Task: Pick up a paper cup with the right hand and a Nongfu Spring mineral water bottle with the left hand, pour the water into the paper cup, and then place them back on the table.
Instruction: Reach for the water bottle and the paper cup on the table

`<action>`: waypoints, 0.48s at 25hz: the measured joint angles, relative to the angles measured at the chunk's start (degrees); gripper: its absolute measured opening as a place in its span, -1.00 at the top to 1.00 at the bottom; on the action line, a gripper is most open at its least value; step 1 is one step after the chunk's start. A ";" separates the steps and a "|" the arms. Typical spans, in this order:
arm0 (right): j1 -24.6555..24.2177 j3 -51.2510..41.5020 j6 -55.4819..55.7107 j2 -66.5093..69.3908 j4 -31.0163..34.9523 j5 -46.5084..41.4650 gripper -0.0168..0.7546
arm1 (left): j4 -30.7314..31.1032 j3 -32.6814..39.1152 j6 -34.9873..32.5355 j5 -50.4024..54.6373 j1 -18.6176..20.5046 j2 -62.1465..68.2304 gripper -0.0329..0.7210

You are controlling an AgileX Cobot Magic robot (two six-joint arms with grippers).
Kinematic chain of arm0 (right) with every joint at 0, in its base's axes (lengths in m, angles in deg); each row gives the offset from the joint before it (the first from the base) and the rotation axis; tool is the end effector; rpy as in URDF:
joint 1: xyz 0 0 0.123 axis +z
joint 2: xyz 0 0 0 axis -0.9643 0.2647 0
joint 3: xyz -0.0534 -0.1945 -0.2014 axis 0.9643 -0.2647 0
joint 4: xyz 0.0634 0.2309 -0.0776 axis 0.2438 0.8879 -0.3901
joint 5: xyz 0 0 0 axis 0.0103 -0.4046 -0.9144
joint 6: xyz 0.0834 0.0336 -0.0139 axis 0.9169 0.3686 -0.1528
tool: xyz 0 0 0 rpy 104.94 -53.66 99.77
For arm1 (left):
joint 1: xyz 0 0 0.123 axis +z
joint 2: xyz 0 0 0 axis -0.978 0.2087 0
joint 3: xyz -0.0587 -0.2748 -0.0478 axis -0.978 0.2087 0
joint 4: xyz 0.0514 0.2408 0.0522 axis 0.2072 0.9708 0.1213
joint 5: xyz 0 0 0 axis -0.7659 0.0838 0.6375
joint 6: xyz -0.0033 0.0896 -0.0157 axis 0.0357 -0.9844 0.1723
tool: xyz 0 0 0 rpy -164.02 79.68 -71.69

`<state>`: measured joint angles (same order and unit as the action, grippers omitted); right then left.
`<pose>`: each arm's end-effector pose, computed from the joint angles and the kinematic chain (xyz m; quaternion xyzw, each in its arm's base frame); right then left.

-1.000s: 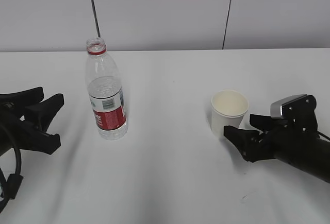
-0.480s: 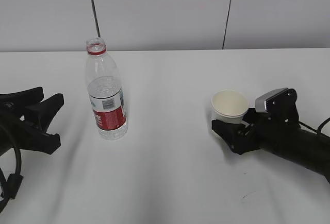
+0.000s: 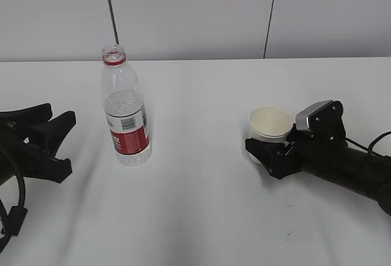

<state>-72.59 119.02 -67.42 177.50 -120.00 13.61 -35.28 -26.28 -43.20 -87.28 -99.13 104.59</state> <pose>0.3211 0.0613 0.0616 -0.2270 0.7715 0.2082 0.5567 0.1988 -0.0842 0.1667 0.1733 0.7232 -0.1387 0.6540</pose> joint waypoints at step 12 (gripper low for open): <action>0.00 0.00 0.00 -0.01 -0.57 0.00 -0.32 | 4.00 0.00 5.01 0.00 0.00 0.00 -0.61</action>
<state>-72.59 119.02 -67.42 177.49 -120.57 13.61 -31.28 -26.28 -38.19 -87.28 -99.13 104.59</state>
